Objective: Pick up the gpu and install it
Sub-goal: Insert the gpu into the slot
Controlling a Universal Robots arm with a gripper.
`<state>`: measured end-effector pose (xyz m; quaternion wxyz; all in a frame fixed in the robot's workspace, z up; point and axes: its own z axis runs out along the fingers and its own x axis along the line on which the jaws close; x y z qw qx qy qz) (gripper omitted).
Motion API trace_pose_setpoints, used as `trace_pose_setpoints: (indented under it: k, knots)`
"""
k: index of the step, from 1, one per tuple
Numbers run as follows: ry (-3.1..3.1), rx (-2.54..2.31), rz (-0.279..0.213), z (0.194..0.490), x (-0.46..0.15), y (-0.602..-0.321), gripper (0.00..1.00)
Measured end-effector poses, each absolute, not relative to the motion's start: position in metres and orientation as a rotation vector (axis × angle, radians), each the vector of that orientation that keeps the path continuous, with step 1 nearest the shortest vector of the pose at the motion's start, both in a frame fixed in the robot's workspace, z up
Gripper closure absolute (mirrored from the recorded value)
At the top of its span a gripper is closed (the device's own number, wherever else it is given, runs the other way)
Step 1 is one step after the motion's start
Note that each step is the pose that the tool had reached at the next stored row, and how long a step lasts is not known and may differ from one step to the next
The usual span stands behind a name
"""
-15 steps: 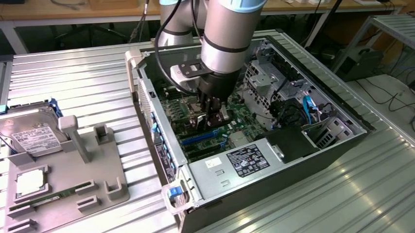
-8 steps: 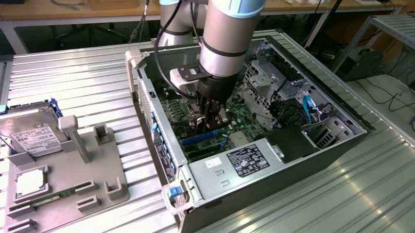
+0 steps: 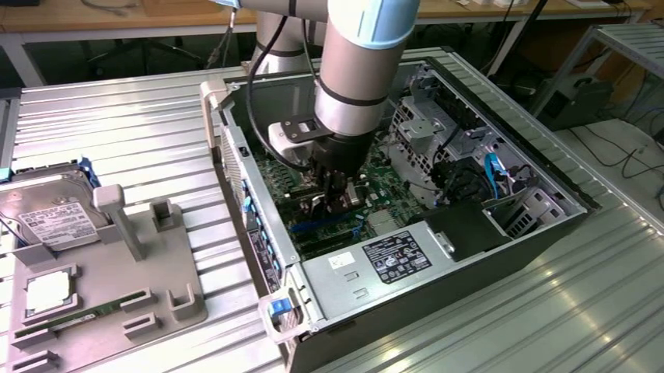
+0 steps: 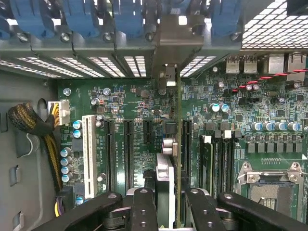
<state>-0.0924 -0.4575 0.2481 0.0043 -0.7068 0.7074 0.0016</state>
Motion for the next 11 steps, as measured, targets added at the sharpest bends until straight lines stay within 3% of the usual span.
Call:
trace_pose_setpoints:
  k: [2,11]
  knots:
    - [2.23,-2.228,0.036,0.2479,-0.0924,-0.4575,0.72]
    - [2.23,-2.228,0.035,0.2437,-0.0946,-0.4567,0.72]
